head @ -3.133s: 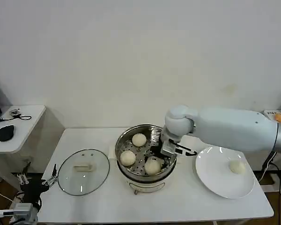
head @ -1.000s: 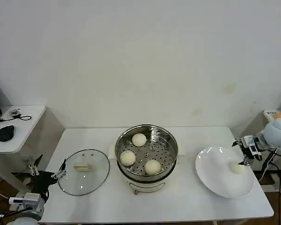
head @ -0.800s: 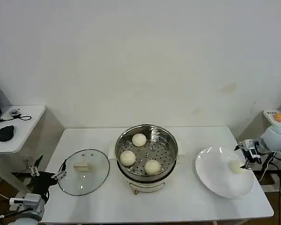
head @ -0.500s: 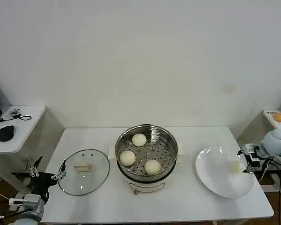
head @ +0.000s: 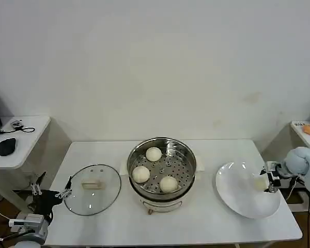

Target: Take steamed baozi put them in steamer then cover it.

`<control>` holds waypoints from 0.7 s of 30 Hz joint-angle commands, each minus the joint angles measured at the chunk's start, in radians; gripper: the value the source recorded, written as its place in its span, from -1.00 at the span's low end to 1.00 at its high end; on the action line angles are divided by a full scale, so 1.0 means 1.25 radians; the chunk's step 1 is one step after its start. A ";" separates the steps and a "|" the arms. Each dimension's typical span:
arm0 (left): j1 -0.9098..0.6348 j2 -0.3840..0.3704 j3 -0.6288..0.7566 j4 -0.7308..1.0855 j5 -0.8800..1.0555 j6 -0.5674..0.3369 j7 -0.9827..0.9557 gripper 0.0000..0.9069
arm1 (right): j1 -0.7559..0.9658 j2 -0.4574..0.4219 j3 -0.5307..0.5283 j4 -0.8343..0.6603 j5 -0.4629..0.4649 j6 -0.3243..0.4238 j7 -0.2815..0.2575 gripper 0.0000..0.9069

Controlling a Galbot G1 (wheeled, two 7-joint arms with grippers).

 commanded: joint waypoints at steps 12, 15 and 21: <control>0.003 -0.002 -0.005 -0.005 -0.001 -0.001 0.000 1.00 | 0.219 -0.047 -0.160 0.105 0.103 -0.035 -0.081 0.36; 0.001 -0.004 -0.005 -0.008 -0.001 0.000 0.000 1.00 | 0.331 -0.057 -0.206 0.152 0.150 -0.066 -0.075 0.36; -0.005 -0.005 0.002 -0.009 0.008 0.003 0.000 1.00 | 0.595 -0.029 -0.414 0.291 0.318 -0.165 -0.029 0.38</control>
